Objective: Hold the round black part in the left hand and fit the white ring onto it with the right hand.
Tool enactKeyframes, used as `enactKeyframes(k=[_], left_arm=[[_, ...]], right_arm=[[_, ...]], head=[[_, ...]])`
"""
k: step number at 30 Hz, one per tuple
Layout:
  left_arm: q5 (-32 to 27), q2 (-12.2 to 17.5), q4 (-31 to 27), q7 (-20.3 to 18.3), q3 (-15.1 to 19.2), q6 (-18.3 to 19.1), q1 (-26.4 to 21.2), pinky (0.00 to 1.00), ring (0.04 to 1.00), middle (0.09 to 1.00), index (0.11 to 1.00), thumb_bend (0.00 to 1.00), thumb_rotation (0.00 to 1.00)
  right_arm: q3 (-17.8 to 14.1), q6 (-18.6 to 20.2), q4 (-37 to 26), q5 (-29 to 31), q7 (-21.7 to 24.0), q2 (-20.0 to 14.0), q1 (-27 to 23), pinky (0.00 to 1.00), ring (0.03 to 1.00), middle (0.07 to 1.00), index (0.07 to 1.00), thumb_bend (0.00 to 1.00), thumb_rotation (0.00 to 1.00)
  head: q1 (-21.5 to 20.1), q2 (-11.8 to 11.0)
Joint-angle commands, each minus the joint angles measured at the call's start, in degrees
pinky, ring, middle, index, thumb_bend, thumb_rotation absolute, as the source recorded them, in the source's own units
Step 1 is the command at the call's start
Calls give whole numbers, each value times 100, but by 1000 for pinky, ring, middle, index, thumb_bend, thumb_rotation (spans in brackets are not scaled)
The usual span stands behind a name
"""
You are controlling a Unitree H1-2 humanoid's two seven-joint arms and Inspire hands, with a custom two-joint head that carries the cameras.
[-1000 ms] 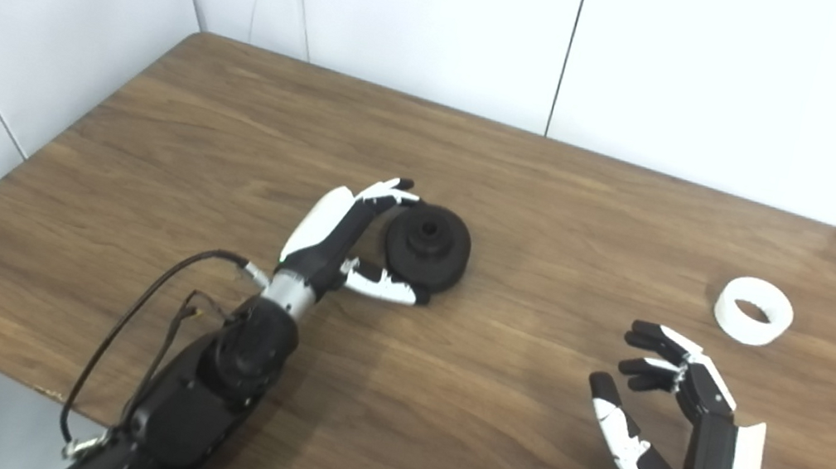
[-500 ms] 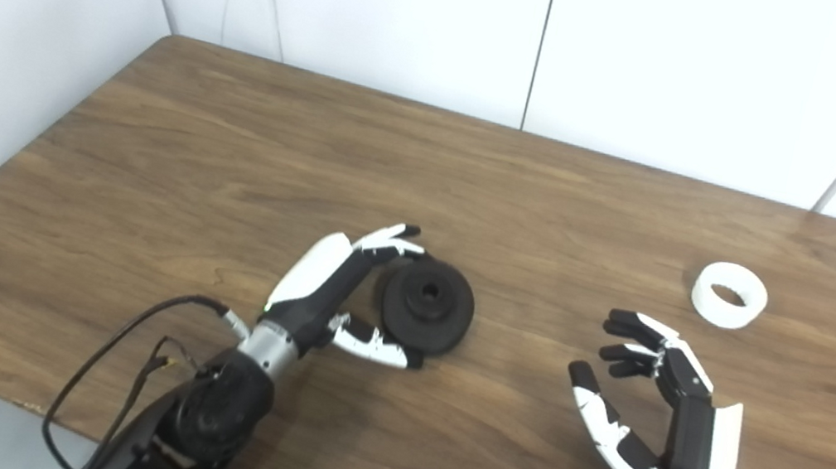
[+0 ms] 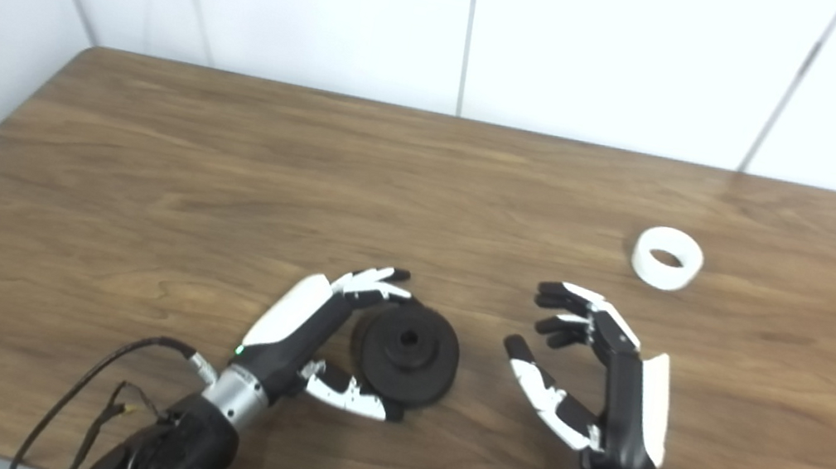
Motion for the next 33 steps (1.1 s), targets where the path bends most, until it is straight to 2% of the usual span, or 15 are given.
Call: enactKeyframes(k=[1,8,15,18,21,22,23,26,30,33], left_arm=[[268,138,-202,-124,-43,-31,-2,1000,960,930,492,519,82],[697,253,-227,-205,-122,-68,-63,1000,999,952,493,520,79],[763,236,-170,-268,-73,-83,-82,1000,1000,966,493,520,79],[741,212,-125,-247,-31,-119,-79,1000,1000,965,493,521,78],[711,244,-115,-242,25,-158,-52,1000,1000,964,492,520,78],[708,256,-125,-255,42,-158,-40,1000,1000,966,492,520,78],[682,287,-152,-281,74,-158,-23,1000,1000,967,492,520,79],[576,374,-172,-322,180,-235,25,1000,1000,969,492,520,79],[429,487,-107,-329,284,-461,63,1000,1000,969,493,520,79],[370,520,-95,-375,305,-518,58,1000,1000,969,493,519,79]], right_arm=[[19,-5,-201,-77,-157,798,197,460,539,635,656,459,261],[117,192,-298,-122,-182,824,194,460,541,639,663,450,275],[152,249,-301,-109,-228,816,178,456,535,632,660,453,275],[157,225,-272,-107,-252,782,167,455,534,633,662,454,279],[56,184,-197,-258,-410,736,121,456,538,633,658,463,263],[20,207,-187,-316,-459,712,106,464,546,634,658,455,297],[-40,241,-194,-339,-494,676,79,469,551,635,658,449,320],[-164,311,-215,-344,-575,654,0,467,567,650,673,433,365],[-374,311,-201,-251,-681,639,-123,456,554,649,668,440,291],[-523,392,-276,-286,-694,579,-170,466,558,655,674,436,253]], head=[[-48,23],[-217,64],[-304,57],[-476,12],[-992,-111],[-992,-111],[-1410,-210],[-1910,-375],[-2362,-572],[-2417,-616]])
